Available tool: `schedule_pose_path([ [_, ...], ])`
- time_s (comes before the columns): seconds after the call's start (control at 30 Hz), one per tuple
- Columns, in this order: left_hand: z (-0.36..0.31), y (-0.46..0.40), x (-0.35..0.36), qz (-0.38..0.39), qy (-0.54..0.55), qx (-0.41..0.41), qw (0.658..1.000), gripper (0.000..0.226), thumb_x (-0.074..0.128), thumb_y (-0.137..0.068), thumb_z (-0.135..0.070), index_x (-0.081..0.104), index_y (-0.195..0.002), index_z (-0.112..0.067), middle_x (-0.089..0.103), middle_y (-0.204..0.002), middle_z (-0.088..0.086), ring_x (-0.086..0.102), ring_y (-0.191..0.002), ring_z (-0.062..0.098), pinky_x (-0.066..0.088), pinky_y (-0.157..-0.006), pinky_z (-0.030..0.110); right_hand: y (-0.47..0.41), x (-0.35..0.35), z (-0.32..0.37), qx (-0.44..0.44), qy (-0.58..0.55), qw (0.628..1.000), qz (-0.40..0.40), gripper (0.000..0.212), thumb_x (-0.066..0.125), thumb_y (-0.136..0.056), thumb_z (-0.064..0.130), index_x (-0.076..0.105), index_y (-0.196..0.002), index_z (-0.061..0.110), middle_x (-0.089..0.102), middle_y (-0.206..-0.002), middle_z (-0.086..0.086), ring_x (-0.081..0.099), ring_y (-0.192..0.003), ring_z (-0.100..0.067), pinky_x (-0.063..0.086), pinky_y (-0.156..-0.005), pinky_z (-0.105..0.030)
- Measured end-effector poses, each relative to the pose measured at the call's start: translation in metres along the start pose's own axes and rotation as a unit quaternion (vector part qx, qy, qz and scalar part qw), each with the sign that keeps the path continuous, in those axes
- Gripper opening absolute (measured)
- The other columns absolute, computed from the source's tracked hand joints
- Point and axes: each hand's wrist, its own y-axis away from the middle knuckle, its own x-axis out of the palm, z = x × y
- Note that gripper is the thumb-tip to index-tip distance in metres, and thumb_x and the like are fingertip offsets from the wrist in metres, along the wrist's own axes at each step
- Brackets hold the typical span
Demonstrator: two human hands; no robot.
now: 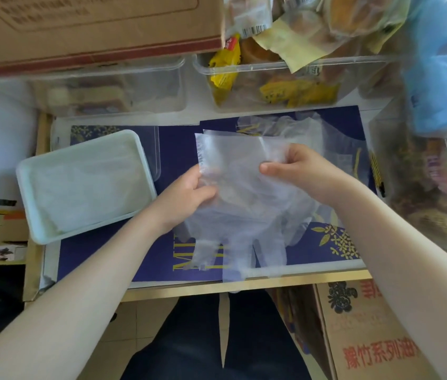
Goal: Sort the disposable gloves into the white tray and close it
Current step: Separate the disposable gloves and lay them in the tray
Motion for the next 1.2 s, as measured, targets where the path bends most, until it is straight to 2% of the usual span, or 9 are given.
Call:
schedule_pose_path([
  [0.1,-0.003,-0.005,0.004,-0.029,0.012,0.012,0.999,0.024,0.046,-0.096,-0.006,0.057,-0.101,-0.027,0.064,-0.088,-0.007,0.059,-0.073,0.001,0.047,-0.071,0.013,-0.004,-0.006,-0.004,0.056,-0.07,0.996,0.004,0.049,0.08,-0.068,0.035,0.061,-0.108,0.015,0.068,-0.099,-0.001,0.062,-0.09,-0.017,0.051,-0.086,-0.046],
  [0.27,0.001,-0.004,0.002,-0.082,0.025,0.004,0.996,0.016,0.047,-0.096,-0.011,0.054,-0.085,-0.022,0.053,-0.069,-0.006,0.049,-0.057,0.001,0.042,-0.056,0.012,0.001,-0.01,-0.015,0.086,-0.057,0.993,0.049,0.01,0.061,-0.084,0.001,0.066,-0.089,0.009,0.073,-0.077,0.003,0.069,-0.069,-0.006,0.054,-0.065,-0.015],
  [0.37,0.004,0.006,-0.001,-0.04,0.062,-0.044,0.996,0.007,0.053,-0.093,-0.013,0.054,-0.087,-0.015,0.063,-0.068,-0.007,0.059,-0.056,0.001,0.046,-0.052,0.014,-0.001,-0.007,-0.02,0.054,-0.039,0.998,-0.022,0.008,0.061,-0.086,0.001,0.065,-0.087,0.008,0.072,-0.068,0.006,0.066,-0.062,-0.004,0.053,-0.062,-0.015],
  [0.5,0.012,0.023,-0.01,0.022,-0.01,-0.11,0.994,0.013,0.058,-0.091,-0.009,0.055,-0.078,-0.008,0.056,-0.053,0.0,0.047,-0.039,0.009,0.034,-0.038,0.015,-0.001,-0.009,-0.025,0.025,-0.001,0.997,-0.079,0.012,0.061,-0.087,0.001,0.064,-0.098,-0.001,0.07,-0.073,0.002,0.064,-0.063,-0.006,0.052,-0.067,-0.018],
  [0.63,0.017,0.03,-0.019,0.081,-0.109,-0.127,0.982,0.011,0.066,-0.085,-0.009,0.065,-0.094,-0.004,0.068,-0.078,0.001,0.06,-0.067,0.008,0.049,-0.061,0.018,0.007,-0.006,-0.022,0.016,0.024,0.997,-0.068,0.009,0.059,-0.087,-0.002,0.064,-0.094,0.0,0.07,-0.067,0.006,0.063,-0.064,-0.006,0.05,-0.068,-0.02],
  [0.77,0.002,0.014,-0.01,0.01,0.024,-0.08,0.996,0.017,0.063,-0.085,-0.011,0.063,-0.099,-0.022,0.072,-0.088,-0.013,0.067,-0.084,0.002,0.051,-0.072,0.014,0.018,0.0,-0.013,-0.006,0.02,1.0,-0.007,0.017,0.057,-0.087,-0.005,0.064,-0.082,0.009,0.068,-0.061,0.012,0.061,-0.059,0.003,0.049,-0.064,-0.01],
  [0.93,-0.008,0.002,-0.001,-0.055,0.069,-0.033,0.996,0.018,0.053,-0.091,-0.002,0.064,-0.084,-0.014,0.069,-0.065,-0.011,0.063,-0.061,-0.001,0.05,-0.065,0.011,0.021,0.006,-0.014,-0.009,0.006,1.0,-0.028,0.008,0.062,-0.086,-0.001,0.065,-0.092,0.003,0.067,-0.066,0.007,0.061,-0.061,-0.003,0.048,-0.061,-0.014],
  [1.1,0.008,-0.002,-0.013,-0.184,-0.002,-0.043,0.982,0.028,0.05,-0.094,-0.004,0.058,-0.069,-0.017,0.06,-0.055,-0.006,0.051,-0.046,0.0,0.044,-0.058,0.021,0.025,-0.004,-0.053,0.086,0.141,0.981,0.099,0.011,0.068,-0.08,0.003,0.061,-0.086,-0.001,0.053,-0.064,-0.014,0.041,-0.05,-0.012,0.033,-0.05,-0.024],
  [1.2,0.013,-0.007,-0.013,-0.22,-0.116,-0.05,0.967,0.019,0.052,-0.093,-0.011,0.06,-0.077,-0.017,0.059,-0.077,0.002,0.054,-0.068,0.01,0.039,-0.068,0.028,0.025,-0.01,-0.068,0.055,0.248,0.964,-0.075,0.011,0.068,-0.082,0.015,0.064,-0.091,0.011,0.065,-0.084,-0.009,0.056,-0.068,-0.013,0.041,-0.061,-0.028],
])
